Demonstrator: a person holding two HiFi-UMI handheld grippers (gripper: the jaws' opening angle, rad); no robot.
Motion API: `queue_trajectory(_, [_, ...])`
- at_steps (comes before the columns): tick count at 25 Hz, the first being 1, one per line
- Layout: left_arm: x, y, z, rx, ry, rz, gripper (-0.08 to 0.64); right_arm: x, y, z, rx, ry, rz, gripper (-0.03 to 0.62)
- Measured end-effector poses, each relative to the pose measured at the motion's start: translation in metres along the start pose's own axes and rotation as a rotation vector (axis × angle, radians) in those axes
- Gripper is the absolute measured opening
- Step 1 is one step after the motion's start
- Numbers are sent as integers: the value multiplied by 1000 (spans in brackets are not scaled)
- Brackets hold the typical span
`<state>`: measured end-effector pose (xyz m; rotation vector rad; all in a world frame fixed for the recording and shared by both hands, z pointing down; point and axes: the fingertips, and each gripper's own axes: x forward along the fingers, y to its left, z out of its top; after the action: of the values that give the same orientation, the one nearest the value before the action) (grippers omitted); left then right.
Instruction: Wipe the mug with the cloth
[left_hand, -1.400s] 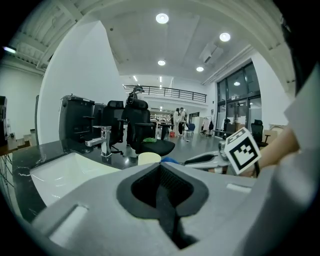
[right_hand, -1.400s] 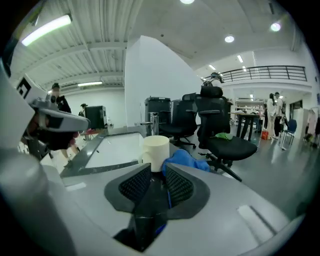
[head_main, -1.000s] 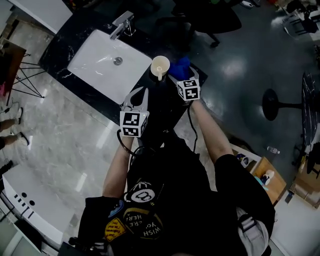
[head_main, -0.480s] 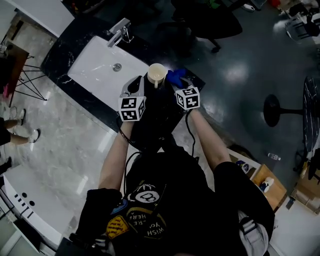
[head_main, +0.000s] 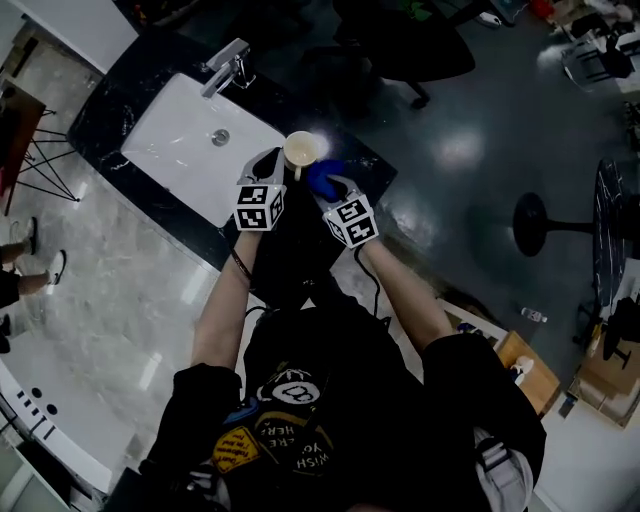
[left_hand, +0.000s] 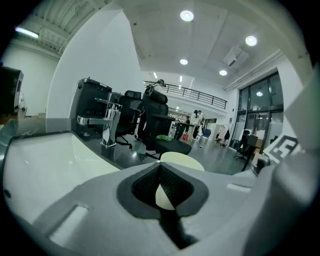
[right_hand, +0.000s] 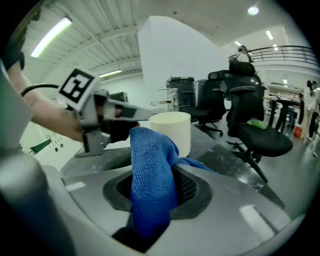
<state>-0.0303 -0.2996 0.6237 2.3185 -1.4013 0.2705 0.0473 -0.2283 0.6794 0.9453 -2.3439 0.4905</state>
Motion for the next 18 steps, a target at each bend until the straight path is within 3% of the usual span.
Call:
queue_trajectory(3, [-4,0,-8,-25,12,5,5,-9,17,-14,-20,13,49,127])
queue_trajectory(7, [-8,7,-4,-39,13,34,5,-16,-53,28,157,-82,-129,126])
queue_trajectory(10, [-5,1,-4,-18,30,24,5,-4,-88,54,167,-70,-214,126])
queue_trajectory(12, [-7,-6,-9,-26,46,3,5,3,-81,52,139,-36,-176,123])
queue_trajectory(15, [-9,-9,-15,-70,55,-15,5,-1,-41,28,73,1,-50,123])
queue_trajectory(18, [-9,-9,-21,-64,69,-18,5,-6,5,-6,-15,58,78,123])
